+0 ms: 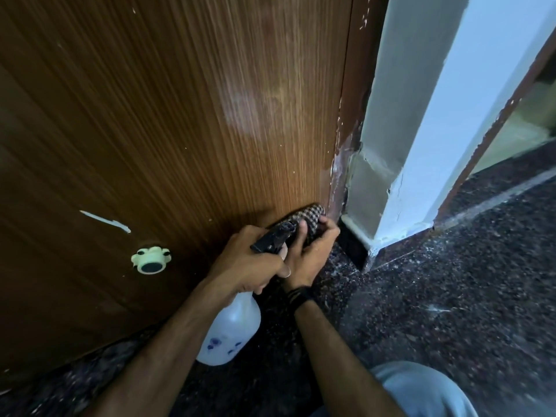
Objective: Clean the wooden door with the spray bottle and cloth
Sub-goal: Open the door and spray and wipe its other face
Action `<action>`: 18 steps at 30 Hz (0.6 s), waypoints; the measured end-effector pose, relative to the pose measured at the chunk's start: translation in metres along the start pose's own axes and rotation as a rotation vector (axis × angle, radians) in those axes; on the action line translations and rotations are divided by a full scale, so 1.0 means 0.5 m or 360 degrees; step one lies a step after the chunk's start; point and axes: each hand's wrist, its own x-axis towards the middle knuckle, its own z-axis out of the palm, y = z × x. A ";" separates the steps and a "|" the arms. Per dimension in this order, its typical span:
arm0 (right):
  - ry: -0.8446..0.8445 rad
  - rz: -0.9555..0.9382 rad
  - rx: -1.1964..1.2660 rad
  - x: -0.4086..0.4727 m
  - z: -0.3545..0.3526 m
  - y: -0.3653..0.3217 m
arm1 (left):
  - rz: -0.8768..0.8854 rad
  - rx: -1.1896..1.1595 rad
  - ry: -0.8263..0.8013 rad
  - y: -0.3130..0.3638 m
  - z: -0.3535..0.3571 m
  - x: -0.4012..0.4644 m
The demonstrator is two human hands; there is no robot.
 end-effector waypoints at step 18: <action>0.0210 0.0427 0.0138 0.029 -0.011 -0.002 | 0.0008 -0.0176 -0.0008 0.009 -0.004 -0.008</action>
